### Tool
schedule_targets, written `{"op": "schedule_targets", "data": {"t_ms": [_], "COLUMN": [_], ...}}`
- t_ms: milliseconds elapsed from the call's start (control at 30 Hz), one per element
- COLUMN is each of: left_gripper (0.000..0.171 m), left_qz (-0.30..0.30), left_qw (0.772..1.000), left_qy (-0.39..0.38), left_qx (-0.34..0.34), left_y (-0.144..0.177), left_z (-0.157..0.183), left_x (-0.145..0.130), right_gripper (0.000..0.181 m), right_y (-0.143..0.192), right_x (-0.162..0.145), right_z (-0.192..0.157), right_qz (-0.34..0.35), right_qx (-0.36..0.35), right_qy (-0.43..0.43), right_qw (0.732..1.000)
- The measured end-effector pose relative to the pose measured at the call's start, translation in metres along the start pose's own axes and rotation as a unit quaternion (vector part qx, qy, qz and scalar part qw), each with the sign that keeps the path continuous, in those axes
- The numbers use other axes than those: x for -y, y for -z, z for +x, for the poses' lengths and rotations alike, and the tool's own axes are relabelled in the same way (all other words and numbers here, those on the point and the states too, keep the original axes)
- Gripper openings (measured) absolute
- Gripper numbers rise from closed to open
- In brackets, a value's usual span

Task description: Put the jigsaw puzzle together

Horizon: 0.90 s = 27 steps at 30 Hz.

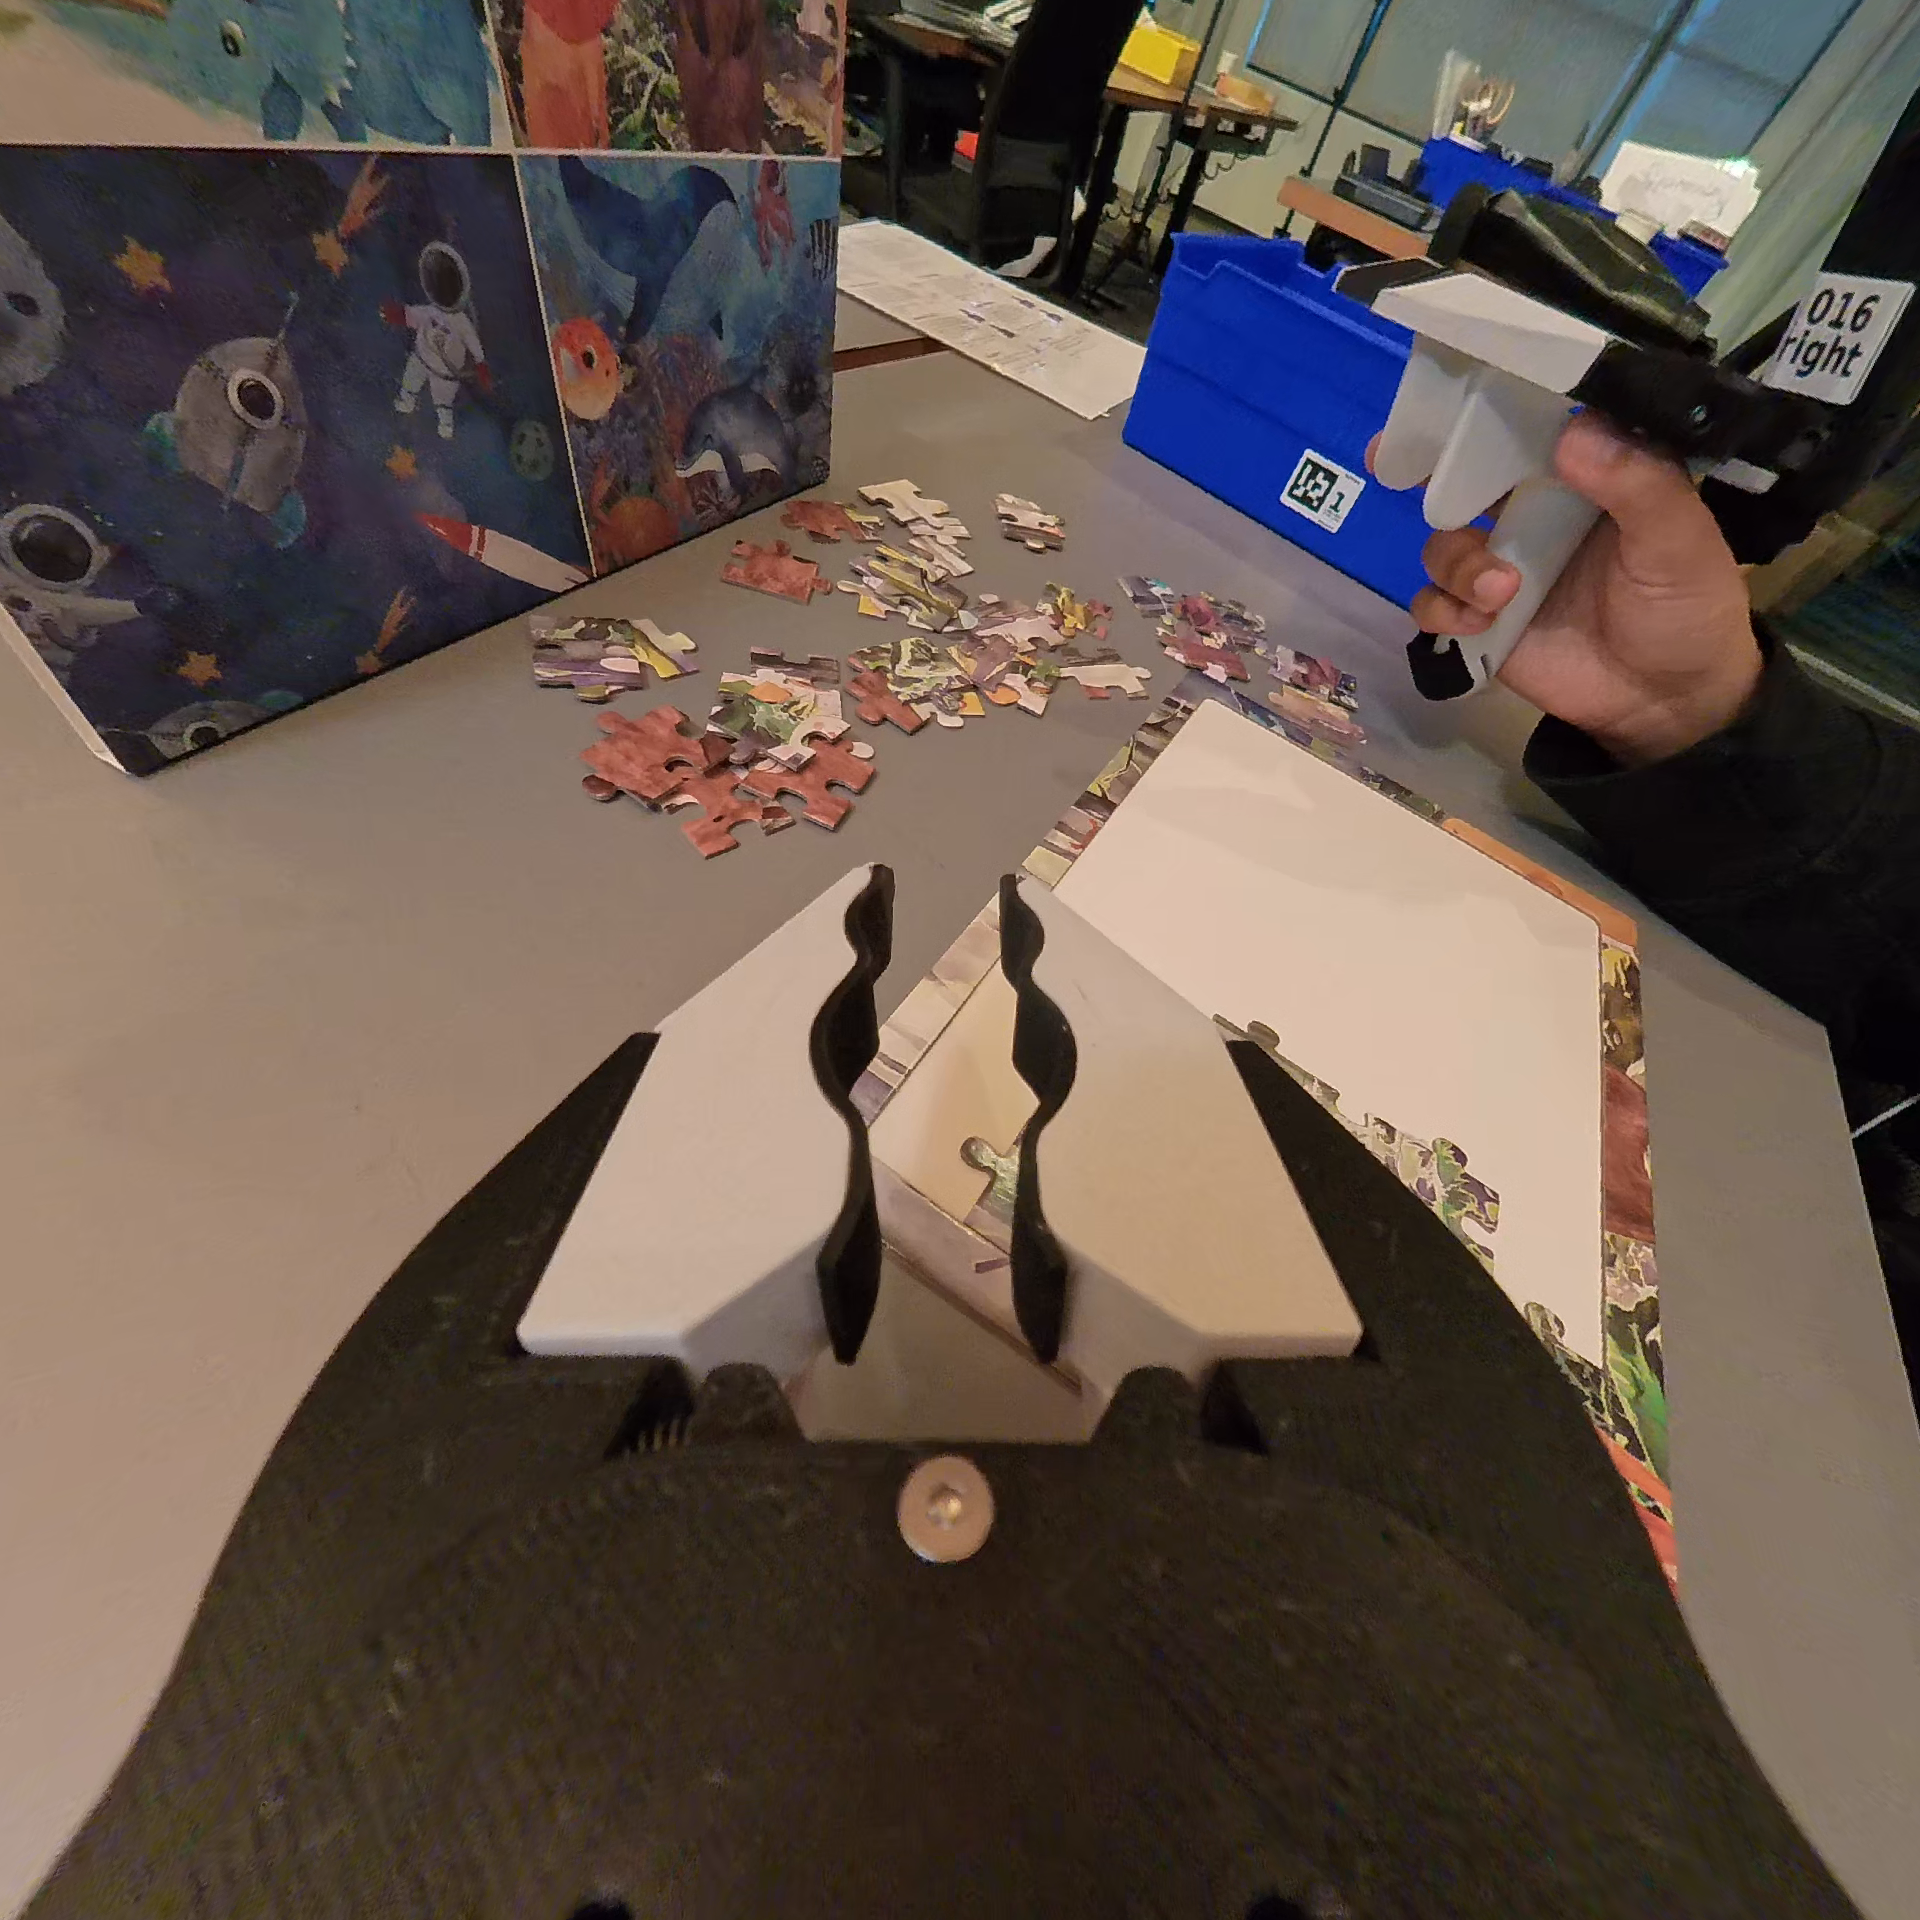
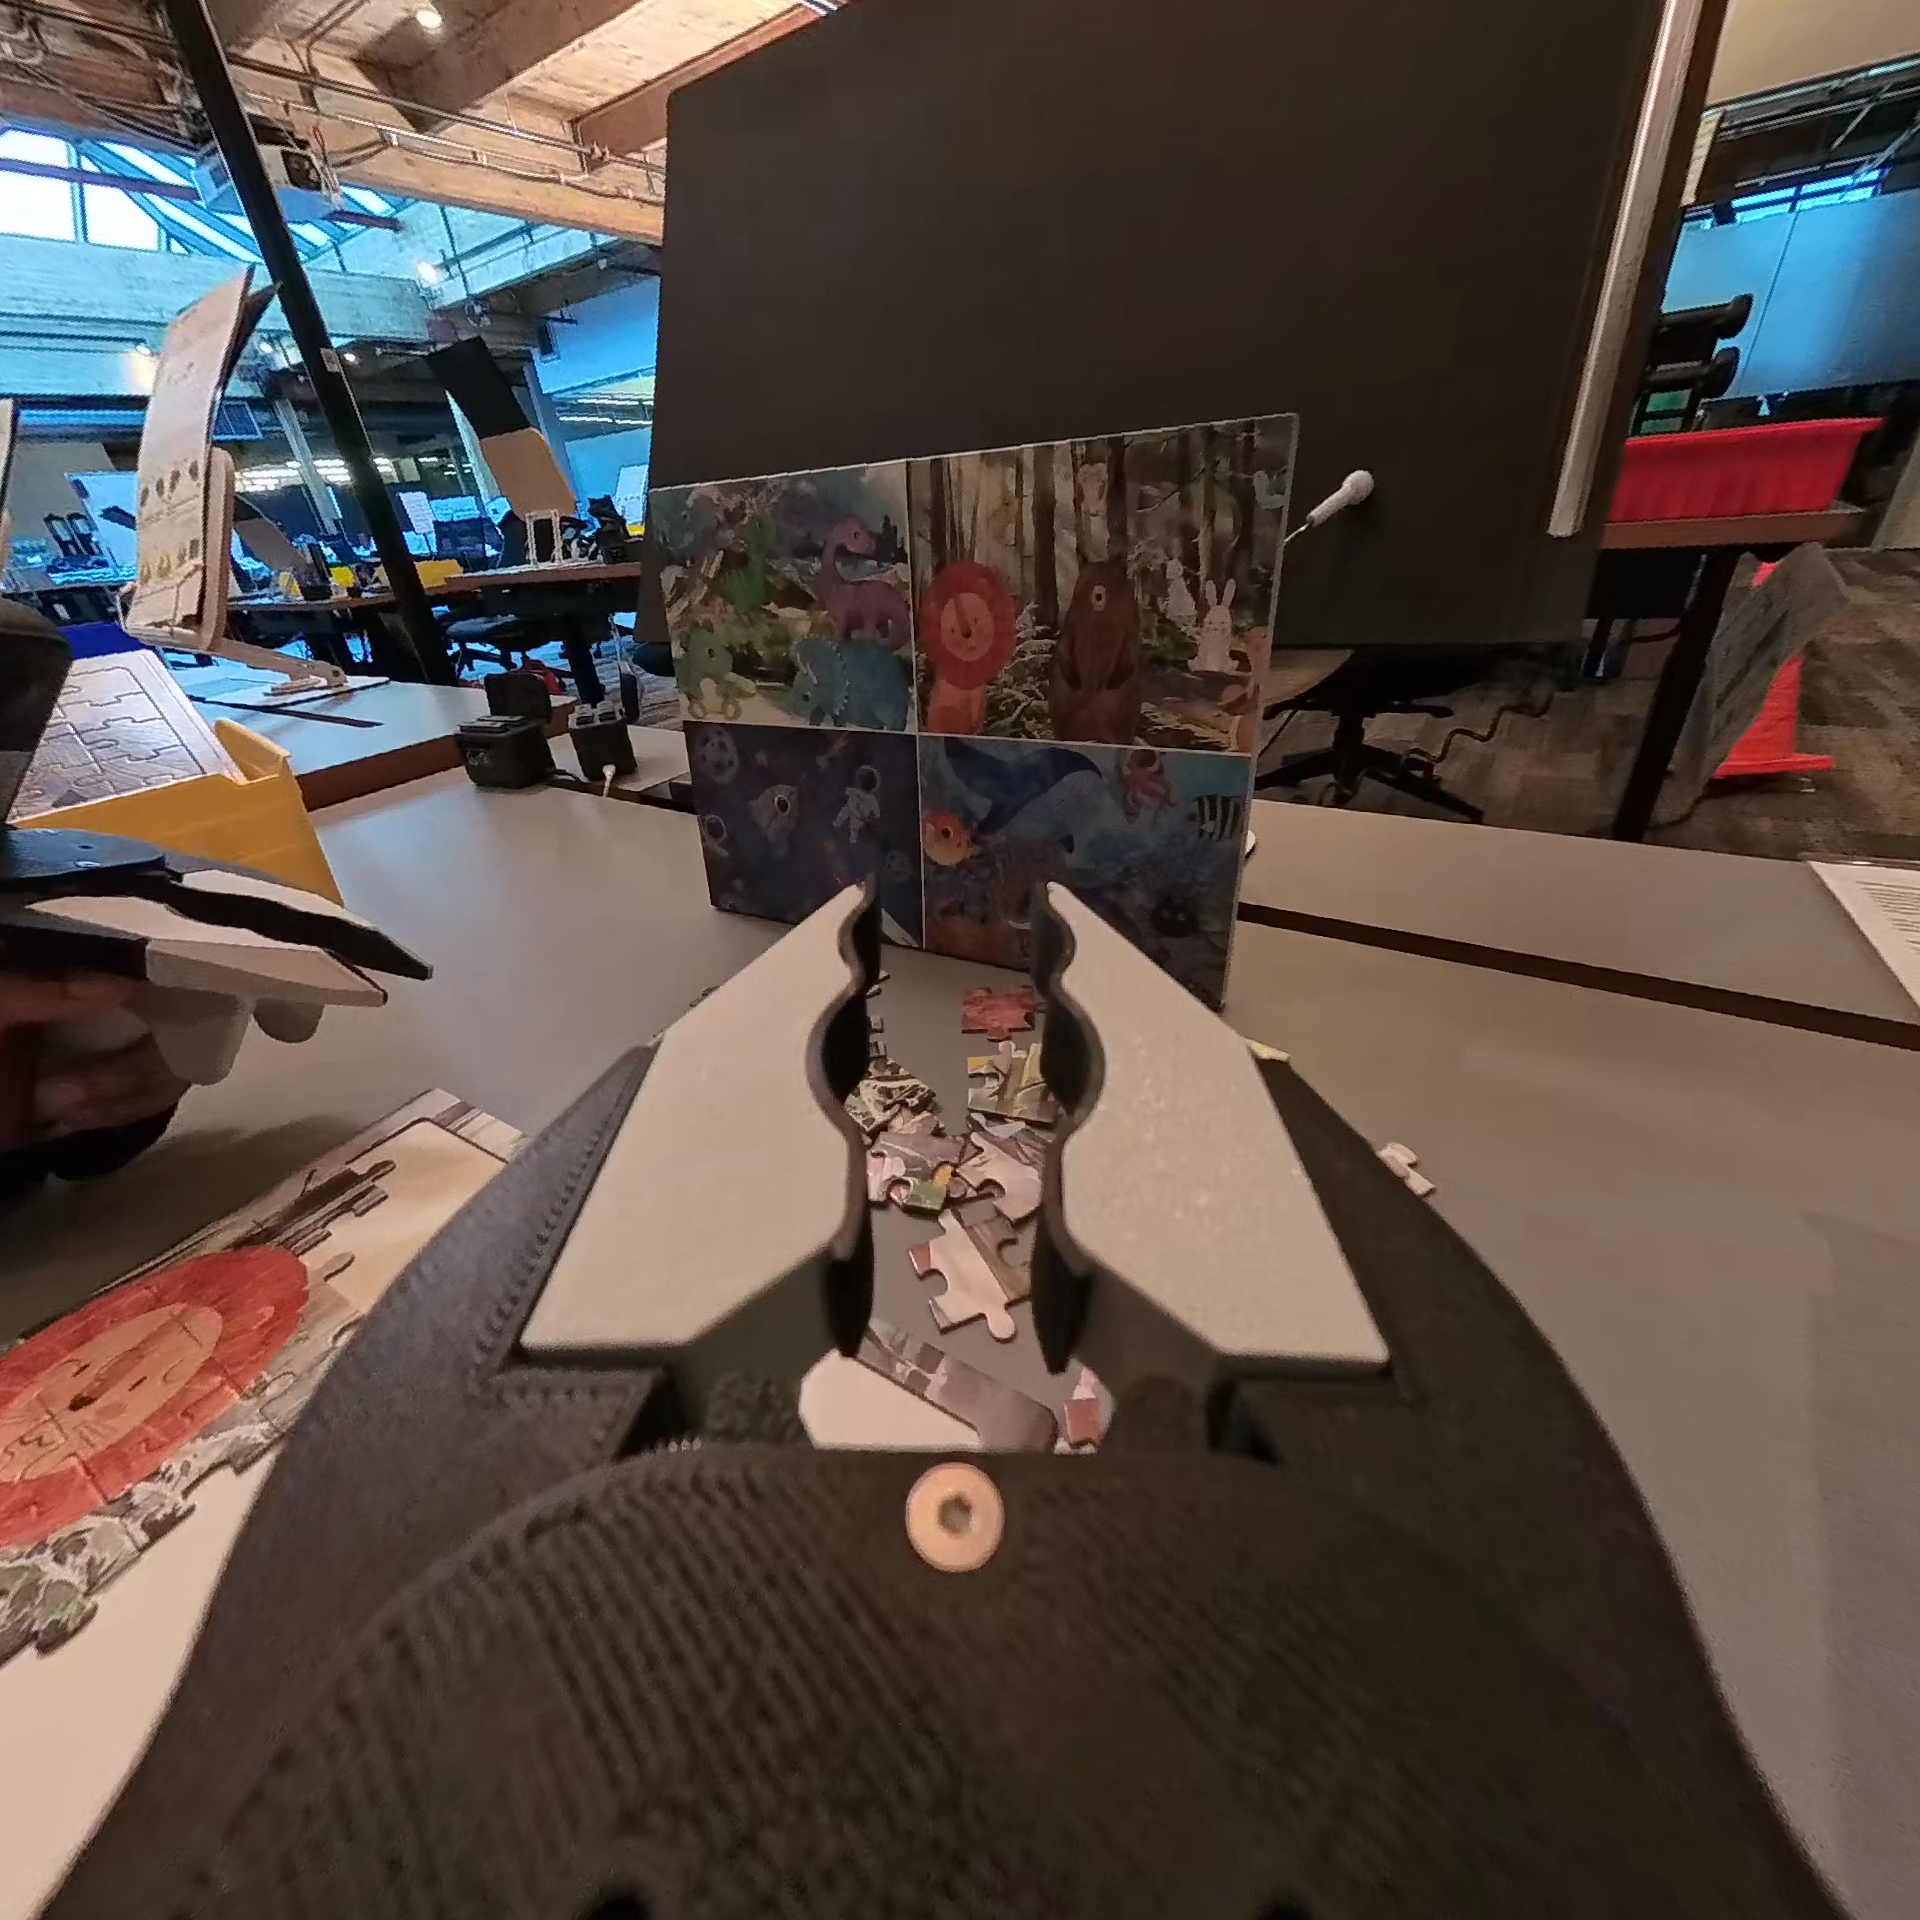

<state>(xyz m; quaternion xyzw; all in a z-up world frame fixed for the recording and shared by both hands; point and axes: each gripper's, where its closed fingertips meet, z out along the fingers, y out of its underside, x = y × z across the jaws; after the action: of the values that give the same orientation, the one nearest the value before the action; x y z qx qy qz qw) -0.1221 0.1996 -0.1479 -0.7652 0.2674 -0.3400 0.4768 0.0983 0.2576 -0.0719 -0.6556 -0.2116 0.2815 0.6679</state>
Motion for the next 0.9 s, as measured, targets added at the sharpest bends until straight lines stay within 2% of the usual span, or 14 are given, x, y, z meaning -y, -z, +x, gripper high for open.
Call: {"op": "schedule_targets", "data": {"t_ms": [500, 900], "left_gripper": [0.018, 0.018], "left_qz": [-0.006, -0.007], "left_qw": [1.000, 1.000], "left_qy": [0.002, 0.002], "left_qx": [-0.009, -0.007], "left_y": [-0.002, -0.002], "left_z": [0.004, 0.003], "left_x": [-0.002, -0.003], "right_gripper": [0.026, 0.025], "right_y": [0.008, 0.008], "right_x": [0.006, 0.005], "right_z": [0.024, 0.023], "right_qz": [0.022, 0.023], "right_qx": [-0.001, 0.010], "right_qy": [-0.107, -0.129], "right_qw": [0.994, 0.991]}}
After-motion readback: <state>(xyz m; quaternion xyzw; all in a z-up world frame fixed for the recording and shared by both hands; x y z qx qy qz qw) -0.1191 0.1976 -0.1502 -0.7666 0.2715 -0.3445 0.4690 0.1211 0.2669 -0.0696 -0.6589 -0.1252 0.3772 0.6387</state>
